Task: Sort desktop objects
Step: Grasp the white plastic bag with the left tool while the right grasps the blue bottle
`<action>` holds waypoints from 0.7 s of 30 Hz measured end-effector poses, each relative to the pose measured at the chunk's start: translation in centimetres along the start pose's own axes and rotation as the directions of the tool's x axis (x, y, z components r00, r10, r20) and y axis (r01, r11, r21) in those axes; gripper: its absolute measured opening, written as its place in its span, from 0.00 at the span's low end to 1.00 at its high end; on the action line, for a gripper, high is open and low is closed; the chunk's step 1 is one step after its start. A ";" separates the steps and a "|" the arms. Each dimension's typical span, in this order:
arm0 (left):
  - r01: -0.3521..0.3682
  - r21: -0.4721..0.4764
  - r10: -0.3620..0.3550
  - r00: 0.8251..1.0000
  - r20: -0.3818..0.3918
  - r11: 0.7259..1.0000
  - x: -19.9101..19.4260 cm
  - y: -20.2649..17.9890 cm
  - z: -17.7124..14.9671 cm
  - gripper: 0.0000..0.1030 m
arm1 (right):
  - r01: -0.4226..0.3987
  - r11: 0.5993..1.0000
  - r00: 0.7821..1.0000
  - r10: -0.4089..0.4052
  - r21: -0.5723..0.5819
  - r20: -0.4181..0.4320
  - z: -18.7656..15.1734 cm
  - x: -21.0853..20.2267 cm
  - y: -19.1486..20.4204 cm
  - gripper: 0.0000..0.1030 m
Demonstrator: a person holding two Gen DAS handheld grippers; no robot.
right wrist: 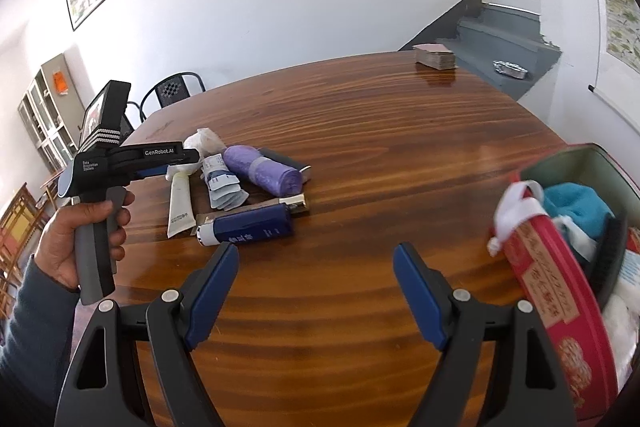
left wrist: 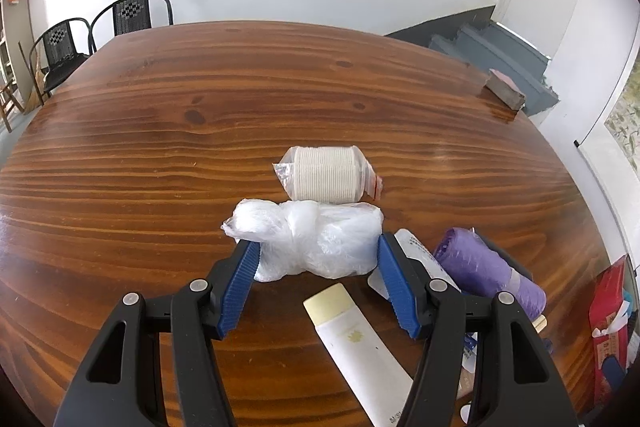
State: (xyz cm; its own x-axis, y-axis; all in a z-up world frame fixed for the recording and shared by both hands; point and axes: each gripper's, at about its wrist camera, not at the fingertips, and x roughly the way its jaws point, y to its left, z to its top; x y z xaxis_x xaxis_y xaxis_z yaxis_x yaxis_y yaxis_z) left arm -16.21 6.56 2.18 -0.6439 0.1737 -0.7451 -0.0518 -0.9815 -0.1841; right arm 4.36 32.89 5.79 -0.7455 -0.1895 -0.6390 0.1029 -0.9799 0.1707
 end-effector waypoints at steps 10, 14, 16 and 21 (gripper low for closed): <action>-0.030 -0.028 0.030 1.000 -0.001 0.999 -0.6 0.7 0.2 0.41 | -0.026 0.997 0.998 0.022 -0.072 -0.056 1.0 3.6 2.3 0.80; -0.042 -0.032 0.043 0.999 0.024 0.999 -1.7 0.8 0.5 0.41 | -0.062 0.994 0.993 0.053 -0.089 -0.101 0.8 5.1 2.9 0.80; -0.042 -0.031 0.043 0.998 0.048 0.999 -2.6 0.8 0.8 0.41 | -0.066 0.993 0.992 0.055 -0.099 -0.110 0.7 5.8 3.1 0.80; -0.040 -0.025 0.042 0.994 0.103 0.999 -4.7 0.5 1.5 0.41 | -0.083 0.990 0.990 0.069 -0.111 -0.125 0.9 7.0 3.6 0.81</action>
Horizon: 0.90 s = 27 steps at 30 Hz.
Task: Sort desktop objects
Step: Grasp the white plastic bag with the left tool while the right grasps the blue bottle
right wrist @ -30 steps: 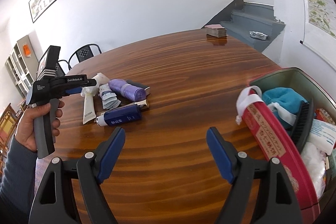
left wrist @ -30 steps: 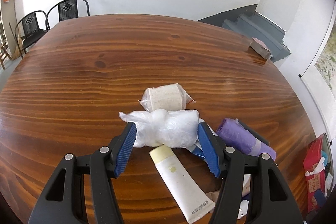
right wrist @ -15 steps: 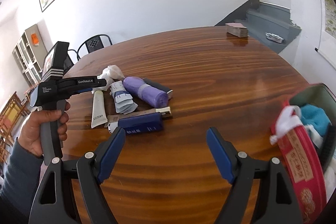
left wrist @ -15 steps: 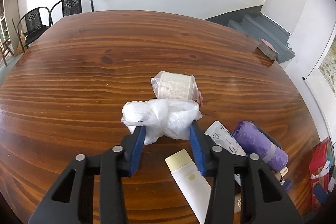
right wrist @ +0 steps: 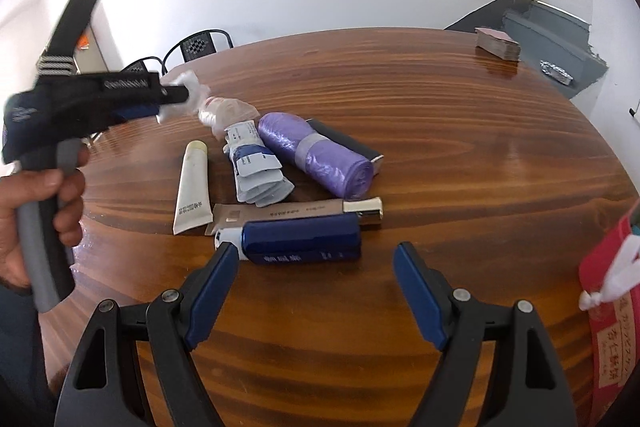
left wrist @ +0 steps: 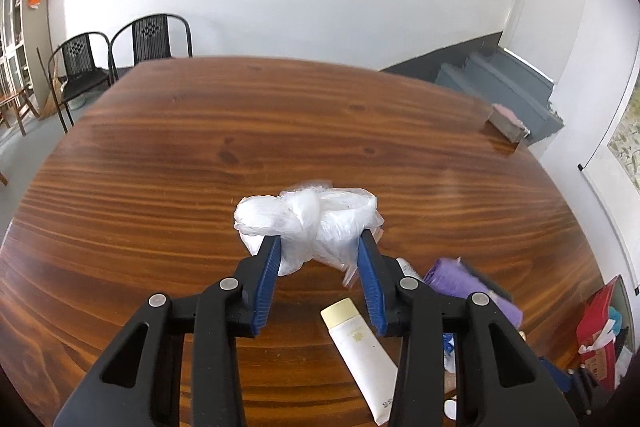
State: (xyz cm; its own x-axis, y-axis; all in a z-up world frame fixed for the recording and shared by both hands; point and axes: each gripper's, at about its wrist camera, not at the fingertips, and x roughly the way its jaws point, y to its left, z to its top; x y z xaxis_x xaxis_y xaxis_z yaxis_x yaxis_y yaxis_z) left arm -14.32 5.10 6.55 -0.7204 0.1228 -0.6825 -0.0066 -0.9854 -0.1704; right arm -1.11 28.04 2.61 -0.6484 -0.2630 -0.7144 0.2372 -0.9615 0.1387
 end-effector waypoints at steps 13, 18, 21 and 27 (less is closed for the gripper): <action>0.032 0.005 -0.032 0.999 0.015 0.999 -1.2 -0.6 0.2 0.41 | 0.013 0.995 0.998 -0.019 -0.103 -0.058 0.7 2.5 2.2 0.95; 0.031 0.010 -0.031 1.000 0.007 0.999 -1.1 -0.9 0.0 0.41 | 0.025 0.997 0.996 -0.032 -0.079 -0.086 1.0 3.3 1.3 0.93; 0.034 0.019 -0.034 0.999 0.010 0.999 -1.3 -1.2 0.0 0.41 | 0.026 0.997 0.996 -0.031 -0.070 -0.084 0.7 3.0 1.2 0.88; 0.052 0.036 -0.053 0.998 0.032 0.998 -2.4 -1.9 0.1 0.41 | 0.019 0.999 0.998 -0.022 -0.036 -0.061 -0.1 1.4 0.6 0.88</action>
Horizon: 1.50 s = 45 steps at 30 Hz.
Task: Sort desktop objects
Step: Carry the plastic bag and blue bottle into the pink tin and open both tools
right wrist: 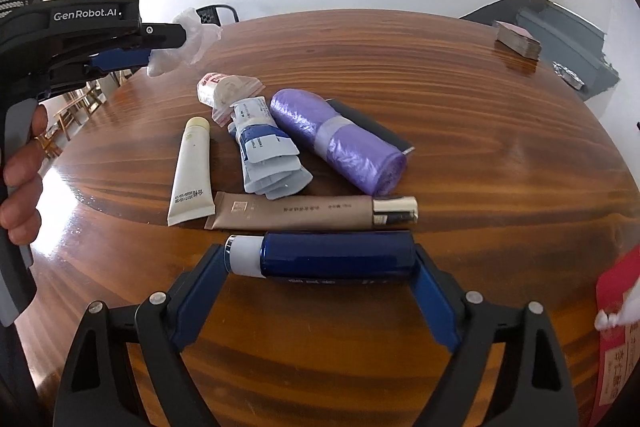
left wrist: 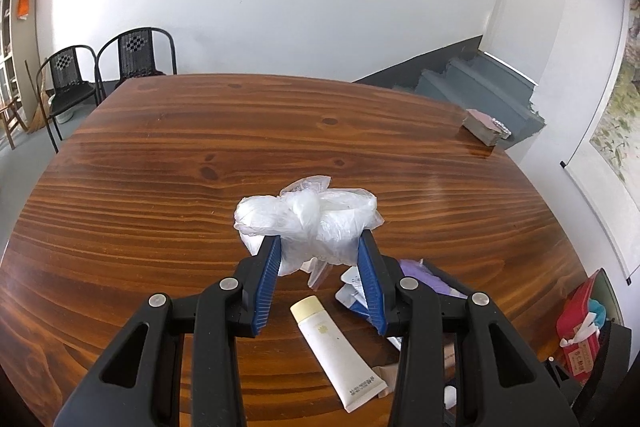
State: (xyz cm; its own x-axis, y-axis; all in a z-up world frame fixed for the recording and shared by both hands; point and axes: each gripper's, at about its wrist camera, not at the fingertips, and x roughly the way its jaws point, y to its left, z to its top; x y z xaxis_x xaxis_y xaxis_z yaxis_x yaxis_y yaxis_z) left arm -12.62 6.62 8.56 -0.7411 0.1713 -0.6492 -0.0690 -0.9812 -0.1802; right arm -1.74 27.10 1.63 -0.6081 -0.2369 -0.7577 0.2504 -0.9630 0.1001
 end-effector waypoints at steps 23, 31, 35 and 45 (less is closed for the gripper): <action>0.090 0.133 -0.090 0.996 -0.008 0.987 -1.5 -5.8 -1.8 0.41 | 0.184 0.948 0.939 -0.248 0.261 0.239 -4.7 -13.3 -6.5 0.88; 0.128 0.203 -0.127 0.992 -0.016 0.971 -2.5 -9.0 -3.1 0.41 | 0.321 0.878 0.876 -0.418 0.354 0.242 -7.9 -18.2 -11.5 0.88; 0.152 0.230 -0.151 0.988 -0.021 0.961 -3.1 -10.7 -3.9 0.41 | 0.411 0.825 0.834 -0.512 0.388 0.205 -10.3 -20.3 -14.0 0.88; 0.247 0.305 -0.240 0.969 -0.063 0.920 -4.8 -17.0 -6.3 0.41 | 0.462 0.800 0.819 -0.550 0.383 0.162 -13.0 -22.2 -17.8 0.89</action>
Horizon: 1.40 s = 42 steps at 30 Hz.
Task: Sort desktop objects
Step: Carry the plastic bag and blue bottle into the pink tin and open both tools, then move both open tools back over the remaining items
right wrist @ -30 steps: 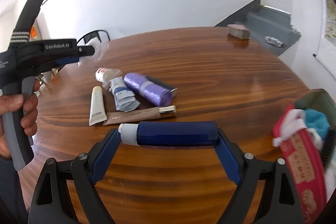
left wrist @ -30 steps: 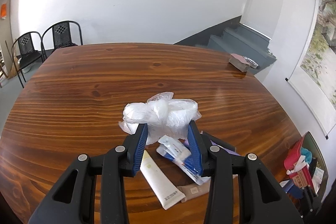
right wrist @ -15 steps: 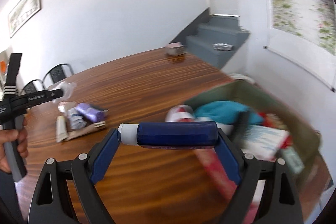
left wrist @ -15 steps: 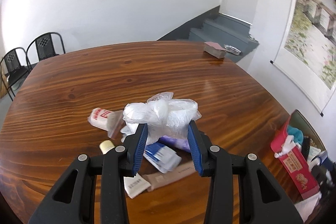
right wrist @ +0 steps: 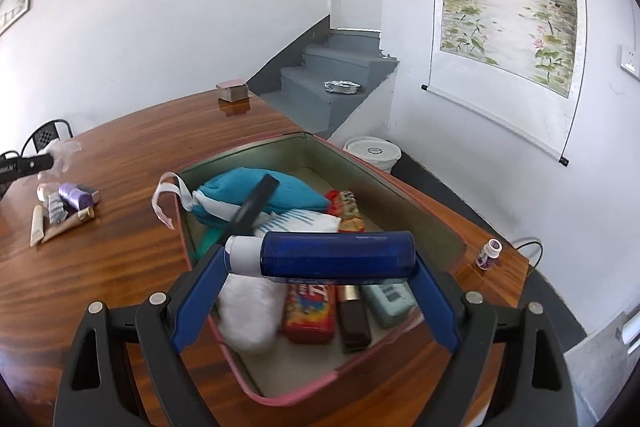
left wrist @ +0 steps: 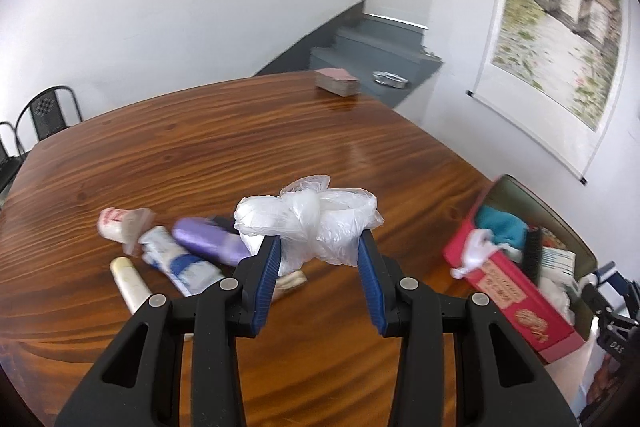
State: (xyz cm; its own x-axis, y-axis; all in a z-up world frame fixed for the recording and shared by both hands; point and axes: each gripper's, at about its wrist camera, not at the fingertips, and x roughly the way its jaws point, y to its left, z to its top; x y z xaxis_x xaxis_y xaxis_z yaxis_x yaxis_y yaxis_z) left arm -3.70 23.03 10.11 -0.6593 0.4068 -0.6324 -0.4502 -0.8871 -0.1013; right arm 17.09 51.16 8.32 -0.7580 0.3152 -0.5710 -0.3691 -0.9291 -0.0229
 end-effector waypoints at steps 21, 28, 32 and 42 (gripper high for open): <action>0.259 0.277 -0.241 0.965 -0.100 0.925 0.5 -17.5 -1.4 0.41 | -0.051 0.982 0.991 0.027 0.180 0.130 -1.0 -2.1 -7.3 0.92; 0.282 0.326 -0.256 0.959 -0.121 0.902 2.2 -21.0 -1.2 0.41 | -0.064 0.977 0.990 0.037 0.203 0.136 -1.2 -2.0 -8.2 0.92; 0.278 0.343 -0.255 0.961 -0.110 0.897 3.6 -22.3 -0.6 0.42 | -0.082 0.972 0.990 0.054 0.218 0.133 -1.2 -1.6 -8.8 0.92; 0.270 0.315 -0.234 0.961 -0.147 0.910 8.2 -23.3 0.8 0.62 | -0.097 0.972 0.989 0.069 0.215 0.133 -1.2 -1.2 -8.8 0.92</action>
State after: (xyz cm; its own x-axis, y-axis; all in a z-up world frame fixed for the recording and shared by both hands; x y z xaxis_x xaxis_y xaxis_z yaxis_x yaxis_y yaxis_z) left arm 0.97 47.21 7.89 -0.4394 0.5667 -0.6970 -0.7774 -0.6286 -0.0210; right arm 21.90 58.72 8.23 -0.8464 0.2729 -0.4573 -0.4009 -0.8918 0.2098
